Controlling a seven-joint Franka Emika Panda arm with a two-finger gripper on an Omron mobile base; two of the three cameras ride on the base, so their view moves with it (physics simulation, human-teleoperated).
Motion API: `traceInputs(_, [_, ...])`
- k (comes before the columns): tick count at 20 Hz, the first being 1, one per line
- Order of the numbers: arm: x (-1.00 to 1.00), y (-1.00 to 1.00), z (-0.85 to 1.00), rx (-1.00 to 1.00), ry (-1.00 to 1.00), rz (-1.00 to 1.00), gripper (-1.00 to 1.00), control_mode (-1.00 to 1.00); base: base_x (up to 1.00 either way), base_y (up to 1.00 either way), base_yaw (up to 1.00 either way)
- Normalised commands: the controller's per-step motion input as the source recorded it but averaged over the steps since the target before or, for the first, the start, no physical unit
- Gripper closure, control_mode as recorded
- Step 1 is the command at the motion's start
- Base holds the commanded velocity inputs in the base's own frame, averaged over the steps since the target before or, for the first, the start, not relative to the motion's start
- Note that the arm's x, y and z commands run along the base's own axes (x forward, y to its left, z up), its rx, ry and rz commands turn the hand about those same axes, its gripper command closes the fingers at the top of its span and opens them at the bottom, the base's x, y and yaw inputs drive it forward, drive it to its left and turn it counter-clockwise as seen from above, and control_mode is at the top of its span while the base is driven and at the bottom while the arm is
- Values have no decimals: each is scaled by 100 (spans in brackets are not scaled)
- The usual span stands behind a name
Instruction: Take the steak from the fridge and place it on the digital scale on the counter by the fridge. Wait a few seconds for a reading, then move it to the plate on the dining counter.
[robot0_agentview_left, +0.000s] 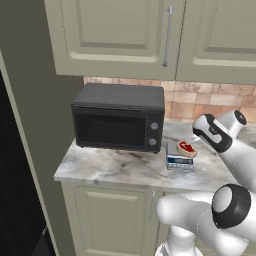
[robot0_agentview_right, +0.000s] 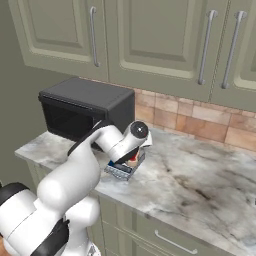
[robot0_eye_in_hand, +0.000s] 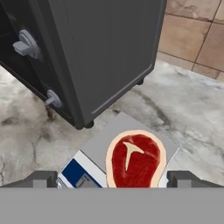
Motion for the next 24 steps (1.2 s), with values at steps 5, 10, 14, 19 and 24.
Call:
traceInputs(5, [0, 0, 0, 0, 3, 0, -100, -100, 0, 0, 0])
traceInputs(10, [0, 0, 0, 0, 1, 0, -100, -100, 0, 0, 0])
traceInputs(14, [0, 0, 0, 0, 0, 0, -100, -100, 0, 0, 0])
traceInputs(19, [0, 0, 0, 0, 0, 0, -100, -100, 0, 0, 0])
traceInputs(24, [0, 0, 0, 0, 0, 0, -100, -100, 0, 0, 0])
